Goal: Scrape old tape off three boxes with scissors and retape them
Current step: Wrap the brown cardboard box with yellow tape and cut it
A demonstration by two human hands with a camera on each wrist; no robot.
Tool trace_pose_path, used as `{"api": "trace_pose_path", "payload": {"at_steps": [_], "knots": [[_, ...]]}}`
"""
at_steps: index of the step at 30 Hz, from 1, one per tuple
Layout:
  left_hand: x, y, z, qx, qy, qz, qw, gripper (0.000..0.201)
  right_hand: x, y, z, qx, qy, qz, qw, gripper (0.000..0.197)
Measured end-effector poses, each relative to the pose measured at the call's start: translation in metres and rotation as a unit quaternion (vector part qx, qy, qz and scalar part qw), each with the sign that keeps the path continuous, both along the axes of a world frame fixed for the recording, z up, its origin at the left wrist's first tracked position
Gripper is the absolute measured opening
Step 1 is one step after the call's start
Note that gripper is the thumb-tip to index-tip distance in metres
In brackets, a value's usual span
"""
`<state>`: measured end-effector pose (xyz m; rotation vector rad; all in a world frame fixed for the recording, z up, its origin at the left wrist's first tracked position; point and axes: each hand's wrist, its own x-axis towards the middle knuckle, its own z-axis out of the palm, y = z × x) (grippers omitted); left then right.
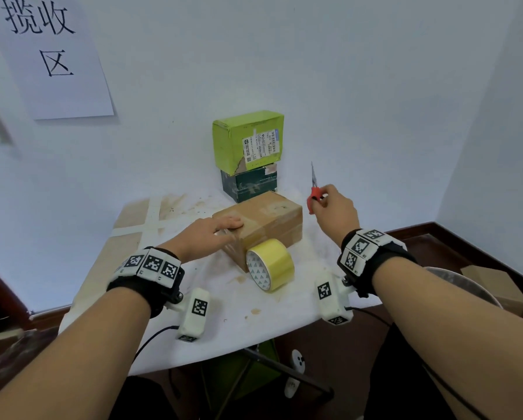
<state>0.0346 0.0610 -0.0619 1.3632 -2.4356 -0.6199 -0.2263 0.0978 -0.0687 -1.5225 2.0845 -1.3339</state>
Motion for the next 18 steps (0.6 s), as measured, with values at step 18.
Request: {"api": "trace_pose_path", "payload": {"at_steps": [18], "knots": [[0.015,-0.033,-0.001,0.042,0.0,0.007,0.999,0.056,0.04,-0.021,0.002,0.066,0.271,0.021,0.96,0.026]]}}
